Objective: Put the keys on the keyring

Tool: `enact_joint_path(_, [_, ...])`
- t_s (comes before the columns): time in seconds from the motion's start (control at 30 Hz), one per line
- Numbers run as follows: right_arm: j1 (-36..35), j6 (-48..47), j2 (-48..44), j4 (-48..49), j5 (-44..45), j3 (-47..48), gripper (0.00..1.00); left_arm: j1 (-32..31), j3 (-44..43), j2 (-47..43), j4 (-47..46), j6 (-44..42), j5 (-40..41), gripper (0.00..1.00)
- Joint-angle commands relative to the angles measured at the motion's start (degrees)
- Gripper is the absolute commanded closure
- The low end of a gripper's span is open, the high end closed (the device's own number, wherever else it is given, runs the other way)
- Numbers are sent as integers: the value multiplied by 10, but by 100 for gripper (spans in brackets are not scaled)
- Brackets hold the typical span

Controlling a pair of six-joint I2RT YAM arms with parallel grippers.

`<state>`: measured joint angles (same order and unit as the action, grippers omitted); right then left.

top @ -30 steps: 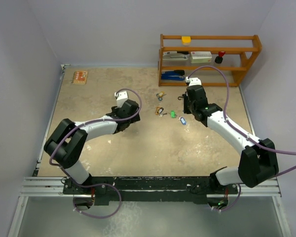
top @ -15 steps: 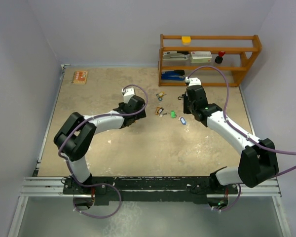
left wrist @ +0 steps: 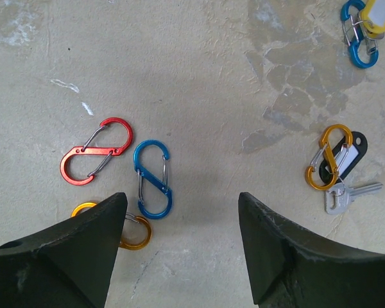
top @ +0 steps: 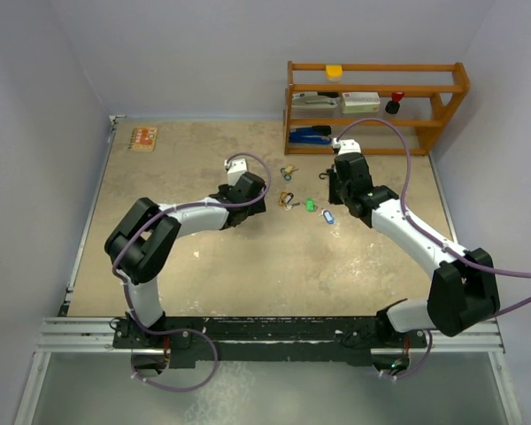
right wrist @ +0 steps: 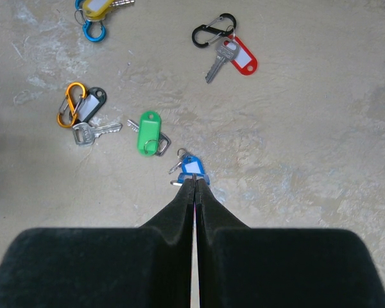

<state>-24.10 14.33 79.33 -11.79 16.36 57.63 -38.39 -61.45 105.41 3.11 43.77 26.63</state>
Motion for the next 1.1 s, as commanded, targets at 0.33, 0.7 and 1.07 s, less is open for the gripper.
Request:
enact_joint_path(0.33, [-2,-1,-16,12,3,-8,100,-3,-28,25,-18,8,33,34])
enact_joint_path(0.7, [-3,0,-16,12,5,-10,100,-3,-35,44,-21,7,36,39])
enact_joint_path(1.07, [-3,-1,-19,12,6,-11,100,-14,-32,45,8,4,73,47])
